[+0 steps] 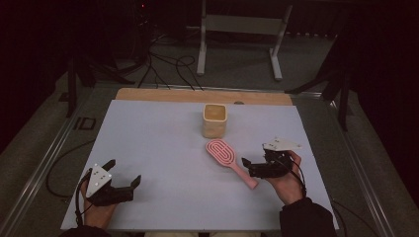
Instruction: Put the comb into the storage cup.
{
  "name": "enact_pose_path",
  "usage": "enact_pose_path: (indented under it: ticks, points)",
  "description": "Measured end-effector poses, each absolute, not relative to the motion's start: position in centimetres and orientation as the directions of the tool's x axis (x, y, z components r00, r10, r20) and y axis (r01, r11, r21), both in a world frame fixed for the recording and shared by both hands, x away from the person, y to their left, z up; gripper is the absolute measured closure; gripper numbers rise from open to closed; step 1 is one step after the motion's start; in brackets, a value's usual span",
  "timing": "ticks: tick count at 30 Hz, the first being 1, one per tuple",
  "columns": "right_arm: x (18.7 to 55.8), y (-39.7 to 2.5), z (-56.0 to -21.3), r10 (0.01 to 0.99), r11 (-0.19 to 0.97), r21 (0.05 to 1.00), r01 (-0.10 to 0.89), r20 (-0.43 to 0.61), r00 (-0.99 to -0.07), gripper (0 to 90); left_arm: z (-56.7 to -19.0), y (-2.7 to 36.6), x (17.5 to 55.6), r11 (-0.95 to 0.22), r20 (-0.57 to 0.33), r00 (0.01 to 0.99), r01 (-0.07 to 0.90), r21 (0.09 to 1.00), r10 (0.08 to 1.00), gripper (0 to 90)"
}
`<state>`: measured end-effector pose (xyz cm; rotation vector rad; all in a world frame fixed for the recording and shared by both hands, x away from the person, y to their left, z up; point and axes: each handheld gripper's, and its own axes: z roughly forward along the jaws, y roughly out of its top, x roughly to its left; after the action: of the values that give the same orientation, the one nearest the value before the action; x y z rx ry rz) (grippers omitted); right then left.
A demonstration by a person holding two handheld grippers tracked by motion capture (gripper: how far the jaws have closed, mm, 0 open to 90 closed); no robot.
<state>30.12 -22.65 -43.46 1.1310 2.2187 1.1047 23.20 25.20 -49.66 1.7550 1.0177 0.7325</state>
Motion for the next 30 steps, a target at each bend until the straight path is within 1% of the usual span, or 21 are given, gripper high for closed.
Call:
enact_pose_path:
  ticks: [10,20,30]
  points:
    - [31.5,-20.3,-43.5,0.776,0.46,0.715,0.527,-0.035,-0.63,8.9,-49.7,25.2,23.2,-0.212,0.038,0.478,0.315,0.925,0.877,0.0]
    - [33.0,-19.1,-45.0,0.759,0.517,0.622,0.588,-0.016,-0.651,9.0,-49.7,25.0,23.3,-0.224,0.046,0.483,0.318,0.921,0.874,0.0]
    - [34.1,-17.8,-46.2,0.737,0.582,0.534,0.613,-0.028,-0.675,9.0,-49.8,25.0,23.3,-0.227,0.047,0.486,0.32,0.92,0.873,0.0]
